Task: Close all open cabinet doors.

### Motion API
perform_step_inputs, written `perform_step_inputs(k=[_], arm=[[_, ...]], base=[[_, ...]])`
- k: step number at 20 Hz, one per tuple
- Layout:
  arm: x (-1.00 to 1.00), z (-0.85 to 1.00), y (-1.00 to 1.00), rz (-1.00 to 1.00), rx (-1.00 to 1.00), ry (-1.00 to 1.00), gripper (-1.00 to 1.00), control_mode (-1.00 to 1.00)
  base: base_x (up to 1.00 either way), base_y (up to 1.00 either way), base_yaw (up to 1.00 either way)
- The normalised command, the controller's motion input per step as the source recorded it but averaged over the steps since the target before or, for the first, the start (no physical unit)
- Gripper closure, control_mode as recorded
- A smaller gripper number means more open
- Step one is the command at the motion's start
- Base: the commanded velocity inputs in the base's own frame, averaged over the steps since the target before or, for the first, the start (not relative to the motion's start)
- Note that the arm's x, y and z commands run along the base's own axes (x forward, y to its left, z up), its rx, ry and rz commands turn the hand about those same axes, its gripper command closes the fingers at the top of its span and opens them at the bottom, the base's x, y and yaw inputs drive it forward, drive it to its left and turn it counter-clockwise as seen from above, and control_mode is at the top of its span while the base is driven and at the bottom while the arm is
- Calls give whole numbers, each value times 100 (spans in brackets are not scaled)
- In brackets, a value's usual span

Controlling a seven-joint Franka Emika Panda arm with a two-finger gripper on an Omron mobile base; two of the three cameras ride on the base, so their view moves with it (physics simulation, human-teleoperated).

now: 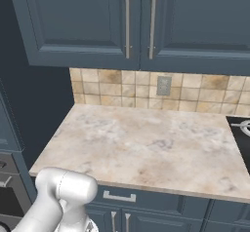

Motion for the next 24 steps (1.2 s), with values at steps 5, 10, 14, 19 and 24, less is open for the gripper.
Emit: perform_step_inputs(k=[5,10,14,19,24], arm=[[2,0,0,0,0,0,-100,-100],[17,0,0,-1,0,0,-100,-100],[22,0,0,-5,0,0,-100,-100],[25,0,0,-5,0,0,-100,-100],[26,0,0,-5,0,0,-100,-100]], base=[[0,0,0],[0,0,0],[0,0,0],[0,0,0],[0,0,0]])
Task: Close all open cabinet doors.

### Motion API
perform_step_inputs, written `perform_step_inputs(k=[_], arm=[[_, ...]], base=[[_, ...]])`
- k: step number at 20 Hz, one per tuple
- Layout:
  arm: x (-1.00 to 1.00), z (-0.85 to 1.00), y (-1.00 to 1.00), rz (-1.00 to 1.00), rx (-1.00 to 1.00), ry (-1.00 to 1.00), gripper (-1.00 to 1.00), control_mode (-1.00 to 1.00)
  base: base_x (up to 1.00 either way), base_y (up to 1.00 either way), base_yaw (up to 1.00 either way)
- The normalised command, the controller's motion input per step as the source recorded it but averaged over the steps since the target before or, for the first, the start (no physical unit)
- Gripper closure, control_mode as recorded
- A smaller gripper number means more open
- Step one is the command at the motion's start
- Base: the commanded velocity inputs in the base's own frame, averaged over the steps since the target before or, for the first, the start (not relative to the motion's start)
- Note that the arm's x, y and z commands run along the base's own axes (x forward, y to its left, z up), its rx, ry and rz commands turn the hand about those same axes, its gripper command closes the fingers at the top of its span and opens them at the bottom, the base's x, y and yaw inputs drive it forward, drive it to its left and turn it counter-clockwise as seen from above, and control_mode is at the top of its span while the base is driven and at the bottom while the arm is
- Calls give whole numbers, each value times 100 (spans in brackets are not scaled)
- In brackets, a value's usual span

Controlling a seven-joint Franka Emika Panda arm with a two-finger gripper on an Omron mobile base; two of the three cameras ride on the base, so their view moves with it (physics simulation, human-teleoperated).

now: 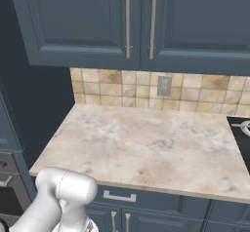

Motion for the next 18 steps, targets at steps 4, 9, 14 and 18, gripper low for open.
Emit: perform_step_inputs(k=[4,9,14,18], arm=[[-6,0,-4,-4,0,0,-100,-100],[-65,0,-31,-7,0,0,-100,-100],[-91,2,-44,-11,0,0,-100,-100],[-55,28,-59,-10,1,2,-100,-100]], base=[[0,0,0],[0,0,0],[0,0,0],[0,0,0]])
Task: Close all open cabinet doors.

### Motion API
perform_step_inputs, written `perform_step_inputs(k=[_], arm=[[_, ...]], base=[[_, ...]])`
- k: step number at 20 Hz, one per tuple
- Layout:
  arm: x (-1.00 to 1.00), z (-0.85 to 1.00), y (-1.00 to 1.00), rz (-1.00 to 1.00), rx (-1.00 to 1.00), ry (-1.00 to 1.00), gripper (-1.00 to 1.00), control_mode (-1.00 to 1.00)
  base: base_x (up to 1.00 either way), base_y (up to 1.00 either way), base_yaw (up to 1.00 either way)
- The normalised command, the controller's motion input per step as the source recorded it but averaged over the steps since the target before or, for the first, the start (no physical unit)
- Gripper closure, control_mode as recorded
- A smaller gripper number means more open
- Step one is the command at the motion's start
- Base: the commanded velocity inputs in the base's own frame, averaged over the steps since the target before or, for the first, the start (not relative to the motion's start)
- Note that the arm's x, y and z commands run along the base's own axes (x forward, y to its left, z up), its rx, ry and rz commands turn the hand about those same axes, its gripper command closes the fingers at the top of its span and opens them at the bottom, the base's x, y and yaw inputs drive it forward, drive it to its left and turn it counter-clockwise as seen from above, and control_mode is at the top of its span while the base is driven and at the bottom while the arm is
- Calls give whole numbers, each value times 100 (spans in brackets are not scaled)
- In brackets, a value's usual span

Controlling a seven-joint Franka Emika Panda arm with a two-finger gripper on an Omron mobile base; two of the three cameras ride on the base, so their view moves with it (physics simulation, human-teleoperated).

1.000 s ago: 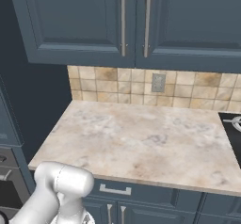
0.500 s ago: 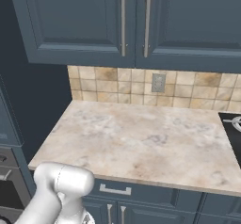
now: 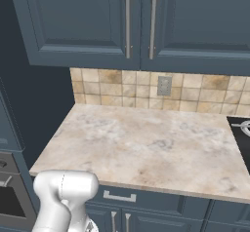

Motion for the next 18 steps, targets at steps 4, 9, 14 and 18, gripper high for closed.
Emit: perform_step_inputs(k=[4,9,14,18], arm=[[-14,49,-73,-8,4,11,-100,-100],[-16,48,-78,-6,6,16,-100,-100],[-45,29,-85,-4,9,19,-100,-100],[-60,12,-86,-5,11,18,-100,-100]], base=[[0,0,0],[0,0,0],[0,0,0],[0,0,0]])
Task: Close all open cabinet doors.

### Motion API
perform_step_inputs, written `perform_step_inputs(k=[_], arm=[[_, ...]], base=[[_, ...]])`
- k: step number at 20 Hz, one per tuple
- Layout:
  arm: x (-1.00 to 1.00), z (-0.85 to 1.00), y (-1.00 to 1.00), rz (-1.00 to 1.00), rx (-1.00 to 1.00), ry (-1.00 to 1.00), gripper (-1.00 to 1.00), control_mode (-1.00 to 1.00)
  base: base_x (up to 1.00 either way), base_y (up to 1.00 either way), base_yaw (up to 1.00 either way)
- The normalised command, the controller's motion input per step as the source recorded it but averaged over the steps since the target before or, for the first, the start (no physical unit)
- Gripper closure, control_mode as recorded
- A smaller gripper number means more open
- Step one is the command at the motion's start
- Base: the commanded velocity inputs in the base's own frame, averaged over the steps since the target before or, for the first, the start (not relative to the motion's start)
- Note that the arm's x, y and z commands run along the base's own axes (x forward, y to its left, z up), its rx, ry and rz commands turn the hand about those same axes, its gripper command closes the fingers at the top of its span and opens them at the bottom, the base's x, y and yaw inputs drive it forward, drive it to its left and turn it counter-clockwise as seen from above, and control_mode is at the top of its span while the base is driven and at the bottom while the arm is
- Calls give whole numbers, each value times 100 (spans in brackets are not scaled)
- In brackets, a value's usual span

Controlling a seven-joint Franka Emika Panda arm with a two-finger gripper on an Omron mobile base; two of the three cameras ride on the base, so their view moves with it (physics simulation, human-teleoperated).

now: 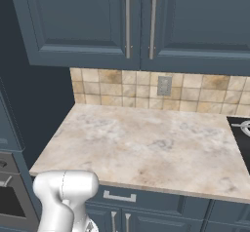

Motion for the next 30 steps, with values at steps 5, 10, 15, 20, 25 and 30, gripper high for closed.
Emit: perform_step_inputs(k=[5,10,15,20,25,30], arm=[[-46,10,-94,-1,12,17,-100,-100],[-31,10,-77,-1,13,20,-100,-100],[-11,0,-58,-1,10,17,-100,-100],[-7,0,-44,-3,7,17,-100,-100],[-2,0,-38,-1,7,14,-100,-100],[0,-11,-24,0,12,8,-100,-100]], base=[[0,0,0],[0,0,0],[0,0,0],[0,0,0],[0,0,0],[0,0,0]])
